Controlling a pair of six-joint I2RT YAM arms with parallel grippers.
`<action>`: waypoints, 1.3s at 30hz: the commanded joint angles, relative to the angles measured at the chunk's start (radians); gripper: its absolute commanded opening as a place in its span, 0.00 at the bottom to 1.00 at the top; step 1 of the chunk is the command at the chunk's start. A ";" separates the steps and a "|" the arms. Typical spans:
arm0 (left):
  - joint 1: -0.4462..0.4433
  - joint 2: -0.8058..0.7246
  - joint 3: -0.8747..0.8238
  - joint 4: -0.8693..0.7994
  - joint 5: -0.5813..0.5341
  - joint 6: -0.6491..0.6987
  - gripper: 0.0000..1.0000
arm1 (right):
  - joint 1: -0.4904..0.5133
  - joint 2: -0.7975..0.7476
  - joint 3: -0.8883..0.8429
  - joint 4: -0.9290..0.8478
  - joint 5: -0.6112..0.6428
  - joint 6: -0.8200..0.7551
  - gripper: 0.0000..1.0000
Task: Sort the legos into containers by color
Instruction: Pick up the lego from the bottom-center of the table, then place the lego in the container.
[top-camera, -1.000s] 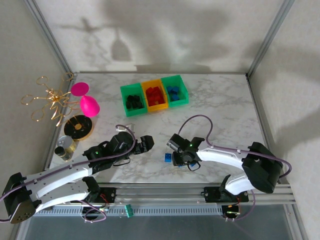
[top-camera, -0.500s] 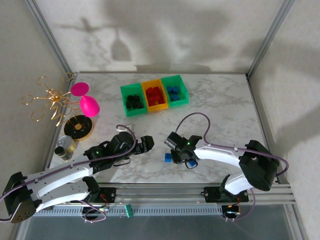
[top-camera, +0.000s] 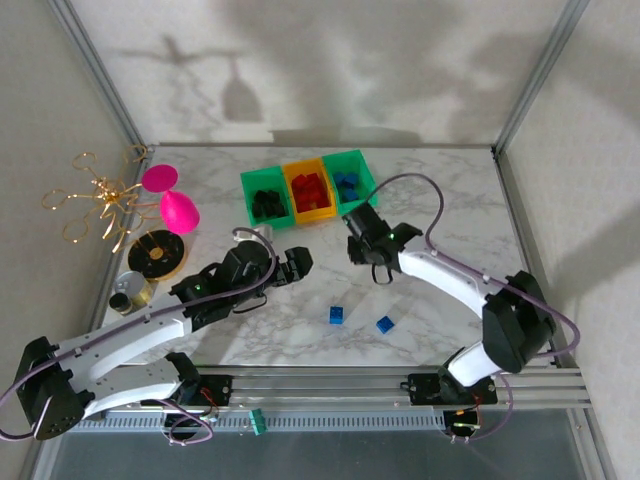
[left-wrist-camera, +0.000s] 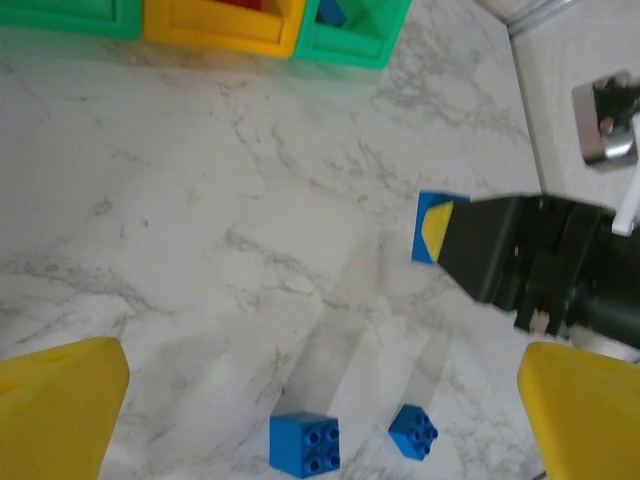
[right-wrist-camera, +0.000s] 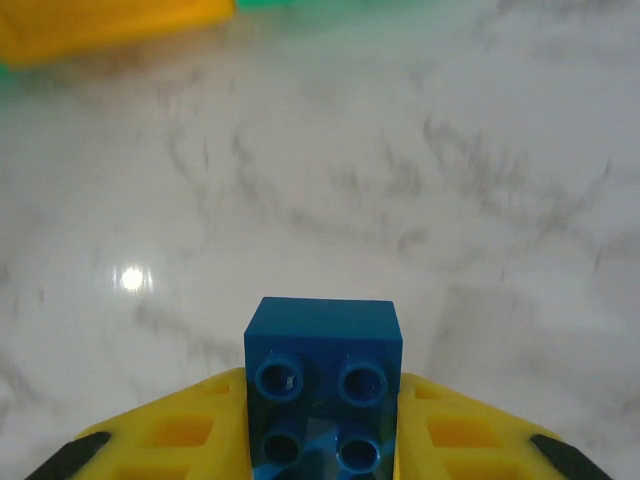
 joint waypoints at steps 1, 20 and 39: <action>0.039 0.019 0.042 0.032 -0.010 0.036 1.00 | -0.071 0.088 0.105 0.098 0.015 -0.117 0.31; 0.186 0.208 0.160 0.115 0.062 0.095 1.00 | -0.229 0.701 0.778 0.169 -0.022 -0.312 0.42; 0.111 0.095 0.088 0.069 0.116 0.091 1.00 | -0.193 0.161 0.242 0.096 -0.122 -0.157 0.64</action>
